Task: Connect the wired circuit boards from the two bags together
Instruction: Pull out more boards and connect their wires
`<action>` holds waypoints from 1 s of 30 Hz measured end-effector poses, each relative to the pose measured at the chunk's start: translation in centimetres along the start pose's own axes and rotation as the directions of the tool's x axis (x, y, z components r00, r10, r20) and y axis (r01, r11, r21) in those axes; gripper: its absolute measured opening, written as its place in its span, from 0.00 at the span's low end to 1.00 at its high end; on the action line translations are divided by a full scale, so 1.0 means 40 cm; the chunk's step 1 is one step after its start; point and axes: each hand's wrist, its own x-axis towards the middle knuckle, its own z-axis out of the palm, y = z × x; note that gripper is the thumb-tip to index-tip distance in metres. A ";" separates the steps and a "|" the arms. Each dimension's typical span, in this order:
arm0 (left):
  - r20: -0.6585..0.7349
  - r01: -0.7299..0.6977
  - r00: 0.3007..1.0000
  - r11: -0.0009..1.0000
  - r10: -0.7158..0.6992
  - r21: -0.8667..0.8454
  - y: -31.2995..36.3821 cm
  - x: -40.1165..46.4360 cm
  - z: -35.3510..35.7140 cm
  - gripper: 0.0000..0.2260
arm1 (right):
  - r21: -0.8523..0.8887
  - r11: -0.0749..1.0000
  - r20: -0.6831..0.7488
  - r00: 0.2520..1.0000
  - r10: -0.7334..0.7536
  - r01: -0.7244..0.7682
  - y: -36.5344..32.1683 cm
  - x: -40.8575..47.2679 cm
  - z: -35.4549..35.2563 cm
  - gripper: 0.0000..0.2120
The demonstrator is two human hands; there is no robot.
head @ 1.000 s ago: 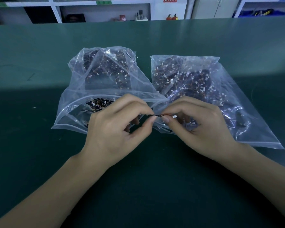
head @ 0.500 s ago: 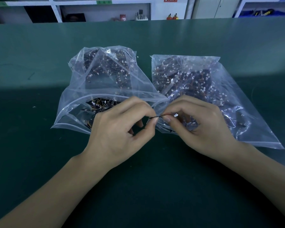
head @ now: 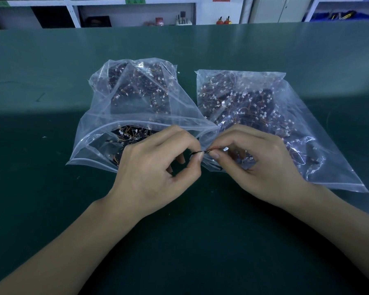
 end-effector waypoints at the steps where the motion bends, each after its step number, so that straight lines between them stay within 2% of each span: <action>1: -0.001 -0.001 1.000 1.000 0.001 0.001 0.000 0.000 0.000 0.05 | 0.002 1.000 -0.003 1.000 0.000 0.000 0.000 0.000 0.000 0.03; 10: -0.023 0.021 1.000 0.999 -0.020 0.046 0.000 0.000 0.002 0.05 | -0.013 1.000 0.008 1.000 0.015 -0.015 0.001 0.001 -0.003 0.05; 13: -0.050 0.066 0.997 0.996 -0.063 0.063 -0.012 0.003 -0.002 0.03 | -0.047 0.996 0.065 0.995 0.073 -0.070 0.003 0.001 -0.006 0.16; 15: -0.053 0.069 0.996 0.995 -0.066 0.065 -0.016 0.001 -0.003 0.02 | -0.046 0.996 0.084 0.994 0.075 -0.072 0.001 -0.001 -0.003 0.20; 21: -0.070 -0.010 0.997 1.000 0.009 -0.015 -0.009 0.001 -0.003 0.03 | -0.020 0.998 -0.010 0.998 0.055 -0.056 0.002 -0.002 -0.006 0.15; 25: -0.004 -0.052 0.999 0.998 0.052 -0.018 -0.011 -0.001 0.001 0.04 | -0.001 0.997 -0.071 0.995 0.076 -0.076 0.008 -0.001 -0.005 0.13; 30: 0.056 -0.043 0.998 0.993 0.037 0.105 -0.013 -0.001 0.005 0.04 | 0.004 0.998 -0.090 0.994 0.062 -0.062 0.009 0.001 -0.001 0.12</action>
